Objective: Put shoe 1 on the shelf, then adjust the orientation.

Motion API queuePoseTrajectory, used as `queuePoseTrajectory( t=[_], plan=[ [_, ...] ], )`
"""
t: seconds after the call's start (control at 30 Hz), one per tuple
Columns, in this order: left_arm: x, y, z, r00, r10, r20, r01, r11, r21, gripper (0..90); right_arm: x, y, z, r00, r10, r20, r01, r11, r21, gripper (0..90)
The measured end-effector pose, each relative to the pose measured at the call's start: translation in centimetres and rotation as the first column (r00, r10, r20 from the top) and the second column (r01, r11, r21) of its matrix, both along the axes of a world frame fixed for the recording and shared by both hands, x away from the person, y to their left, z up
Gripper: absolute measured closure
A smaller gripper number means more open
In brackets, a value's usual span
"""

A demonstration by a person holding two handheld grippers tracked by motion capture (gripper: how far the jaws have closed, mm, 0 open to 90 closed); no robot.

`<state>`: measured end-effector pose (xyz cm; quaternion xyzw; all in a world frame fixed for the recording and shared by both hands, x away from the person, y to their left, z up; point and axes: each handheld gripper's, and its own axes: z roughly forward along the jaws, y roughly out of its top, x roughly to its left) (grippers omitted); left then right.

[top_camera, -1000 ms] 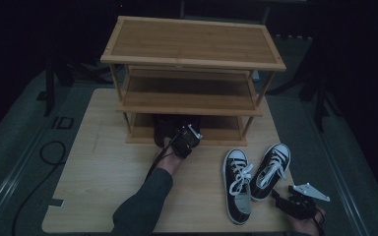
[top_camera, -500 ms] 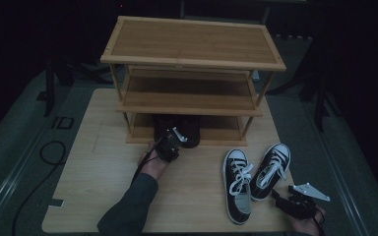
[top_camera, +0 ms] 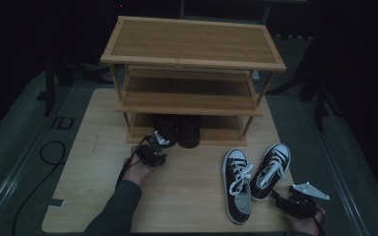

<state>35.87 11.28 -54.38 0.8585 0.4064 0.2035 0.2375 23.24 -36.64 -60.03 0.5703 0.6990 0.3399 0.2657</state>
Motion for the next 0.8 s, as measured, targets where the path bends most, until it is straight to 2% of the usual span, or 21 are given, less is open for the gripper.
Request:
queuePoseTrajectory(
  t=[0.1, 0.33, 0.47, 0.63, 0.8],
  plan=[
    [-0.4, 0.9, -0.4, 0.9997, 0.023, -0.004, -0.023, 0.9995, -0.022, 60.6, 0.0, 0.0, 0.0, 1.0000, -0.004, -0.003, 0.004, 1.000, -0.001, 26.0],
    [-0.6, 2.1, -1.4, 0.9979, 0.063, -0.016, -0.063, 0.9976, -0.028, 59.3, 0.1, 0.0, 0.1, 0.9999, -0.004, -0.010, 0.004, 1.000, -0.004, 24.9],
    [-0.8, 2.5, -1.9, 0.9975, 0.068, -0.020, -0.068, 0.9969, -0.038, 58.5, 0.1, 0.0, 0.1, 0.9999, -0.005, -0.015, 0.005, 1.000, -0.007, 25.2],
    [-0.9, 2.9, -1.9, 0.9971, 0.073, -0.023, -0.074, 0.9963, -0.045, 57.3, 0.0, 0.3, 0.5, 0.9986, 0.025, -0.047, -0.025, 1.000, -0.016, 31.4],
    [-0.9, 3.6, -2.0, 0.9967, 0.071, -0.038, -0.074, 0.9935, -0.086, 54.3, -0.1, 0.7, 1.2, 0.9933, 0.081, -0.083, -0.084, 0.996, -0.028, 40.6]
  ],
)
